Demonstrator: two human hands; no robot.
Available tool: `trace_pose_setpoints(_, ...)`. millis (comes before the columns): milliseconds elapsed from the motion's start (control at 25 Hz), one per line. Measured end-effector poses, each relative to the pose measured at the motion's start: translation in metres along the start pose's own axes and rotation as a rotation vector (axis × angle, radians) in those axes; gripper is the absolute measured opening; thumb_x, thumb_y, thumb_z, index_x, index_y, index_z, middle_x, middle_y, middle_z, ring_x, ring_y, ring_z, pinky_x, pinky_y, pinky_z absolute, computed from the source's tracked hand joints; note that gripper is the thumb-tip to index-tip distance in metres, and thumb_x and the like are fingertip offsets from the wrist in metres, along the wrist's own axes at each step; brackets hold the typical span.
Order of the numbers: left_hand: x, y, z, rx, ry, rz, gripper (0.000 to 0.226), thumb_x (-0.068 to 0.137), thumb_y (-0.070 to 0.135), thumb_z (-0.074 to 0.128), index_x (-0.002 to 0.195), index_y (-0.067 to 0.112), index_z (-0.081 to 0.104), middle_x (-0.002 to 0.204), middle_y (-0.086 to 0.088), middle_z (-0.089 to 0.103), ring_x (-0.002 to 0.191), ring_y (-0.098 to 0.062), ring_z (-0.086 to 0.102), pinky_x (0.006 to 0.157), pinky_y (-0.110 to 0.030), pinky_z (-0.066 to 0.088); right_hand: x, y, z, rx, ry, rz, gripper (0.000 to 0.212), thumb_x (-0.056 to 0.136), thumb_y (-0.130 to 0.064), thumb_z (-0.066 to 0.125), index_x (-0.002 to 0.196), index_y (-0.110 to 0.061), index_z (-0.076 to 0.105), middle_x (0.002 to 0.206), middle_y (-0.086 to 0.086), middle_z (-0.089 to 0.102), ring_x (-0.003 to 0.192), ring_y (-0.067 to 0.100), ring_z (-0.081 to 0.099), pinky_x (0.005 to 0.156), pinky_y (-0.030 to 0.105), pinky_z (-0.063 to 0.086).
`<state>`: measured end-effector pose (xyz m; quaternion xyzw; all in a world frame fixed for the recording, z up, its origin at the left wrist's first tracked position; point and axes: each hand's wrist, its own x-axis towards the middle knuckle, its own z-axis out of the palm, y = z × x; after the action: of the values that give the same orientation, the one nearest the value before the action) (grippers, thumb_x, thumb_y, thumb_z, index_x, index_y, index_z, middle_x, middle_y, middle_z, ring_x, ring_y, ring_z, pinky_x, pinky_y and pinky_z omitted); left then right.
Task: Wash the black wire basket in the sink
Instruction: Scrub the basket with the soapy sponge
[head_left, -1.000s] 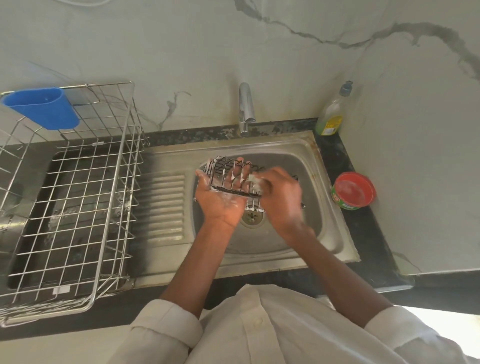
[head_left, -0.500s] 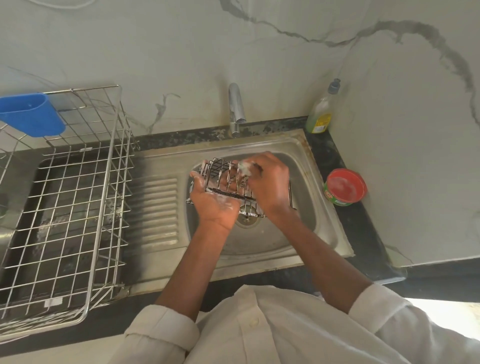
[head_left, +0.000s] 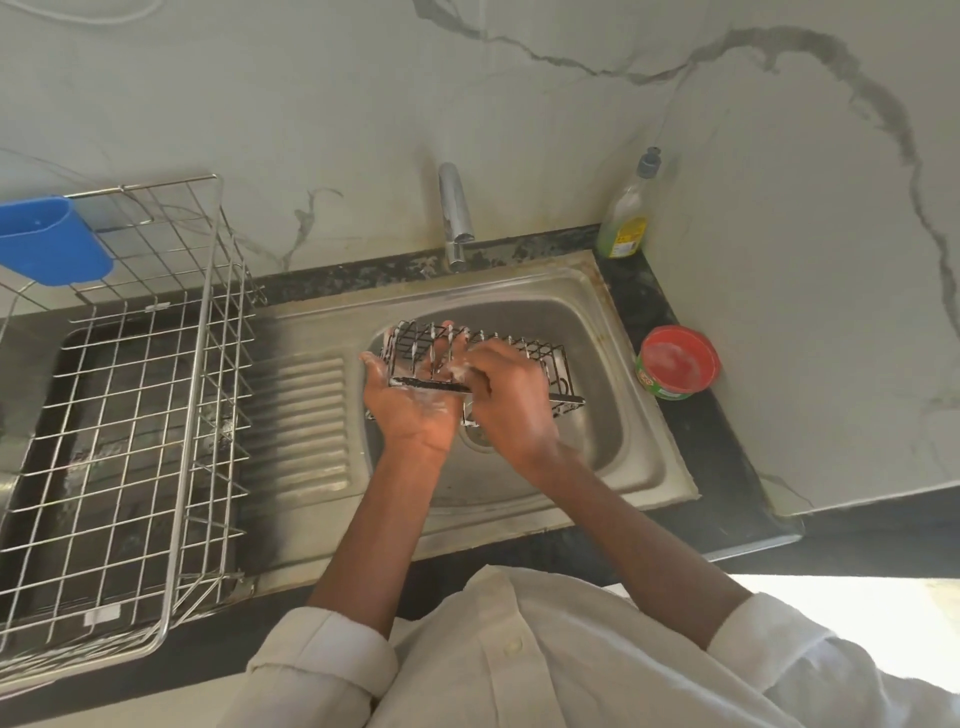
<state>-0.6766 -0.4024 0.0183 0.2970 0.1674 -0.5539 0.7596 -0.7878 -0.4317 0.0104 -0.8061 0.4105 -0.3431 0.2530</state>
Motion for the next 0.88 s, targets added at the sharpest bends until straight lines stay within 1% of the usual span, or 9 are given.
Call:
trace_pose_setpoints(120,0.006,0.006,-0.010,-0.032,0.037,0.019,0.060,0.106,0.059,0.046,0.131,0.008,0.065,0.135,-0.032,0.063,0.119,-0.048,0.068,0.107,-0.074,0.045,-0.015,0.044,-0.027,-0.114,0.030,0.168,0.034,0.086,0.017,0.064,0.101,-0.009,0.080,0.101,0.005,0.078,0.087,0.017,0.073,0.073,0.009,0.049)
trace_pose_setpoints(200,0.009,0.006,-0.014,-0.029,0.043,0.022,0.062,0.105,0.060,0.048,0.139,0.009,0.060,0.138,-0.033,0.062,0.121,-0.050,0.067,0.106,-0.077,0.044,-0.026,0.073,-0.044,-0.192,0.093,0.388,0.033,0.087,0.014,0.062,0.102,-0.010,0.080,0.102,0.007,0.078,0.087,0.023,0.073,0.065,0.011,0.040)
trace_pose_setpoints(280,0.006,0.004,-0.013,-0.043,0.036,0.037,0.060,0.105,0.060,0.048,0.134,0.009,0.062,0.135,-0.031,0.063,0.118,-0.049,0.068,0.107,-0.076,0.044,-0.032,0.078,-0.045,-0.206,0.113,0.499,0.030,0.090,0.010,0.061,0.103,-0.010,0.080,0.102,0.006,0.079,0.086,0.022,0.074,0.064,0.017,0.041)
trace_pose_setpoints(400,0.004,-0.002,-0.012,-0.044,0.043,0.067,0.057,0.106,0.058,0.048,0.130,0.009,0.064,0.131,-0.029,0.063,0.110,-0.045,0.070,0.101,-0.071,0.051,-0.026,0.038,-0.023,-0.103,0.065,0.329,0.026,0.092,0.008,0.065,0.101,-0.011,0.080,0.102,0.003,0.078,0.082,0.011,0.070,0.066,0.005,0.046)
trace_pose_setpoints(560,0.007,-0.005,-0.010,-0.047,0.019,0.078,0.060,0.109,0.058,0.042,0.132,0.006,0.062,0.130,-0.028,0.064,0.106,-0.042,0.071,0.081,-0.062,0.063,-0.019,0.018,-0.010,-0.112,-0.035,0.013,0.035,0.080,0.021,0.069,0.101,-0.005,0.079,0.098,0.007,0.076,0.086,0.022,0.071,0.073,0.028,0.059)
trace_pose_setpoints(640,0.009,-0.002,-0.013,-0.067,0.014,0.059,0.058,0.109,0.058,0.041,0.130,0.008,0.062,0.131,-0.029,0.064,0.110,-0.045,0.072,0.086,-0.069,0.059,-0.024,0.049,-0.025,-0.221,-0.036,0.083,0.041,0.081,0.020,0.067,0.105,-0.011,0.079,0.104,0.004,0.076,0.092,0.019,0.072,0.077,0.021,0.056)
trace_pose_setpoints(720,0.011,0.000,-0.016,-0.049,0.022,0.040,0.057,0.109,0.059,0.040,0.130,0.010,0.060,0.140,-0.032,0.059,0.121,-0.050,0.066,0.103,-0.077,0.046,-0.034,0.076,-0.045,-0.254,0.024,0.307,0.041,0.086,0.016,0.063,0.107,-0.015,0.079,0.108,0.003,0.077,0.095,0.019,0.074,0.079,0.018,0.052)
trace_pose_setpoints(800,0.011,-0.002,-0.017,-0.041,0.047,0.016,0.059,0.109,0.060,0.038,0.129,0.010,0.060,0.142,-0.033,0.058,0.126,-0.051,0.062,0.110,-0.077,0.039,-0.035,0.078,-0.049,-0.201,0.061,0.462,0.035,0.090,0.012,0.063,0.105,-0.015,0.080,0.108,0.002,0.077,0.091,0.016,0.074,0.078,0.016,0.050)
trace_pose_setpoints(880,0.012,-0.008,-0.016,-0.023,0.051,0.003,0.064,0.108,0.063,0.036,0.130,0.009,0.063,0.140,-0.035,0.060,0.128,-0.051,0.062,0.112,-0.073,0.041,-0.027,0.054,-0.035,-0.114,0.011,0.344,0.033,0.091,0.011,0.063,0.102,-0.015,0.081,0.106,-0.002,0.076,0.086,0.007,0.070,0.078,0.004,0.046)
